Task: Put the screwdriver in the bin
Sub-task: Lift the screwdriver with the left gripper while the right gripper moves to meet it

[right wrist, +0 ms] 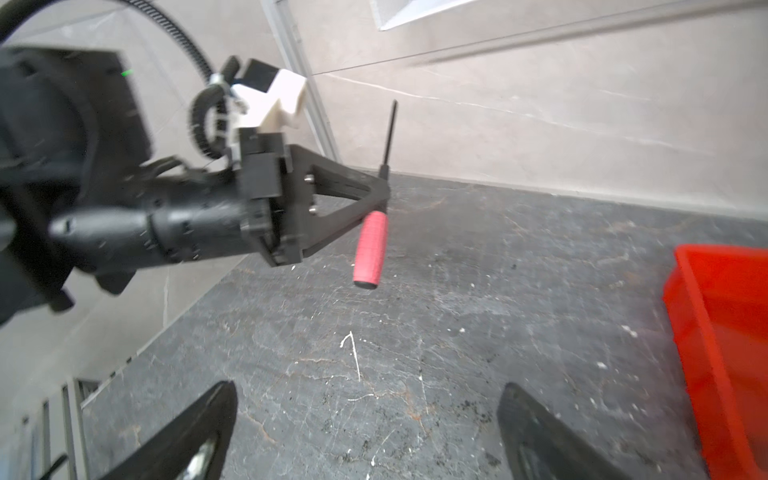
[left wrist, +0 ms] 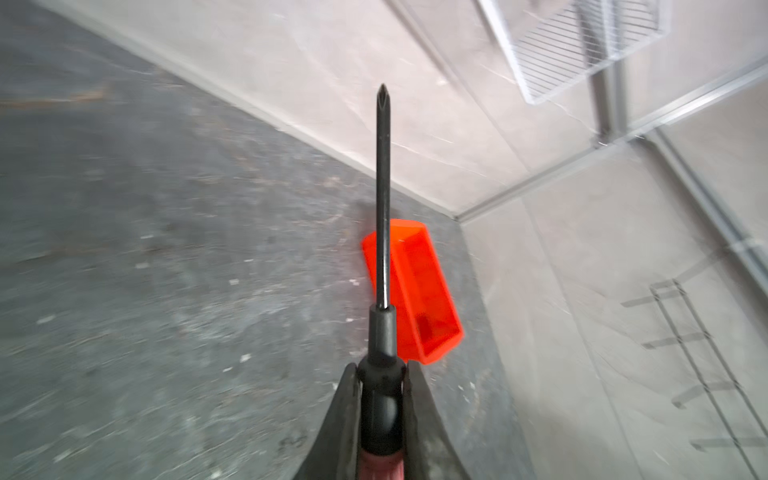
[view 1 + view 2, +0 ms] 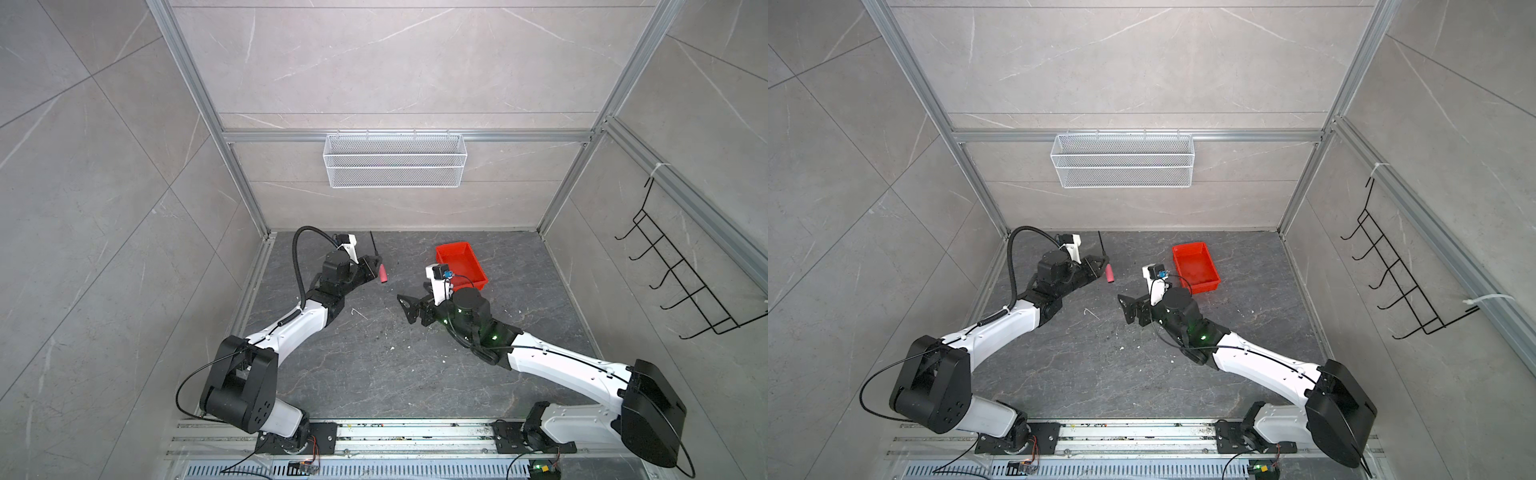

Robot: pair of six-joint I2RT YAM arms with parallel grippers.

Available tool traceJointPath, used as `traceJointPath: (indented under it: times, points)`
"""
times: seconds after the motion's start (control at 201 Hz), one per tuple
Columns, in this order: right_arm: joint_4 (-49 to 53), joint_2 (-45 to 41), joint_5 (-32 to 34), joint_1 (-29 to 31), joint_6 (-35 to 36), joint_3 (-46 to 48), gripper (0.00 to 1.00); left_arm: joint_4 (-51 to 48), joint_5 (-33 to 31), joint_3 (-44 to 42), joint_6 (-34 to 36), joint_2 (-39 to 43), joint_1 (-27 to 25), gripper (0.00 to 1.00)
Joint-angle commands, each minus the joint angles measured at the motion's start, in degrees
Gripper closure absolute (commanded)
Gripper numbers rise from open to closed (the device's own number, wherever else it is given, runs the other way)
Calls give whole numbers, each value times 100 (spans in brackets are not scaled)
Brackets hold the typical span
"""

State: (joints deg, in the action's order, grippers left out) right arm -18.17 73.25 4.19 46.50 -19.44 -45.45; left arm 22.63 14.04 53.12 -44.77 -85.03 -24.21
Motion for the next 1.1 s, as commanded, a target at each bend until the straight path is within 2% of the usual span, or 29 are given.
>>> traceJointPath:
  times: [0.0, 0.09, 0.249, 0.408, 0.588, 0.637, 0.901, 1.011, 1.091]
  points:
    - [533, -72, -495, -209, -653, -254, 1, 1280, 621, 47, -194, -99, -156, 100]
    - [597, 18, -764, -358, -841, -411, 1, 1656, 703, -14, -366, -144, -296, 100]
    - [28, 252, -1448, -695, -1466, -441, 1, 2378, 867, -183, -815, -198, -490, 100]
    - [-368, 508, -1909, -900, -1919, -527, 12, 2809, 1006, -276, -1122, -216, -654, 100]
    - [-792, 751, -2264, -1105, -2430, -646, 25, 2839, 1230, -279, -1306, -115, -782, 100]
    - [-855, 798, -2323, -1141, -2500, -679, 31, 2828, 1241, -328, -1306, -53, -813, 100]
    - [-885, 906, -2452, -1232, -2561, -771, 82, 2852, 1137, -409, -1288, 110, -831, 100]
    - [-923, 921, -2549, -1230, -2556, -781, 100, 2930, 1136, -391, -1323, 51, -840, 100]
    - [-886, 895, -2572, -1231, -2509, -764, 100, 2943, 1121, -399, -1340, 25, -840, 100]
